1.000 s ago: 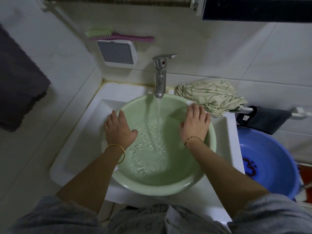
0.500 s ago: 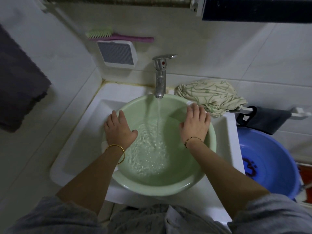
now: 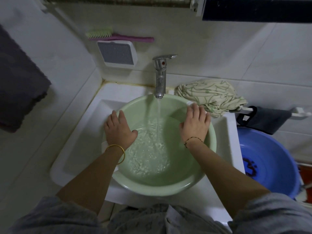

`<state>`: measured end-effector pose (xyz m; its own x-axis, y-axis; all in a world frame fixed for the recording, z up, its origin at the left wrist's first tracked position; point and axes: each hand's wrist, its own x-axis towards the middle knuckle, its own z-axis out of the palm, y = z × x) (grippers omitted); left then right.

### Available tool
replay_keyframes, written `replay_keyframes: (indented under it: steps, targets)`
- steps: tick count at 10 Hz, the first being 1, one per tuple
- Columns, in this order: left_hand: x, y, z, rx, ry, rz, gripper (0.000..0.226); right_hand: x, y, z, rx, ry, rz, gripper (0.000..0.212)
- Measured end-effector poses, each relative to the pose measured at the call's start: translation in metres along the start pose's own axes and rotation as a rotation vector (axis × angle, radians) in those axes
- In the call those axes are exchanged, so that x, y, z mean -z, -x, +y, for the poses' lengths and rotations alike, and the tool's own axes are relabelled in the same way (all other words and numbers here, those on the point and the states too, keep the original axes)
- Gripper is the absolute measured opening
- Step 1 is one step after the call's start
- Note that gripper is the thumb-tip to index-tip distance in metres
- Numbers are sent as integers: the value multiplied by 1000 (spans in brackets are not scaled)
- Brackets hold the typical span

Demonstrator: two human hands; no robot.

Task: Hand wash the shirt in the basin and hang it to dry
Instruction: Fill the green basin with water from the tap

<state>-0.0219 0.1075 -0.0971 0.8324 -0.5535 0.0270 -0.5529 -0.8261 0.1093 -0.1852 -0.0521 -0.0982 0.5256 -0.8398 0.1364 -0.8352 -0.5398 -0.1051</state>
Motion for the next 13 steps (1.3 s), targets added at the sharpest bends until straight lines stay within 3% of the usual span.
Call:
replay_keyframes:
  steps: [13]
  targets:
    - [1, 1, 1, 2, 15, 5, 91, 2, 1, 0, -5, -3, -10, 73]
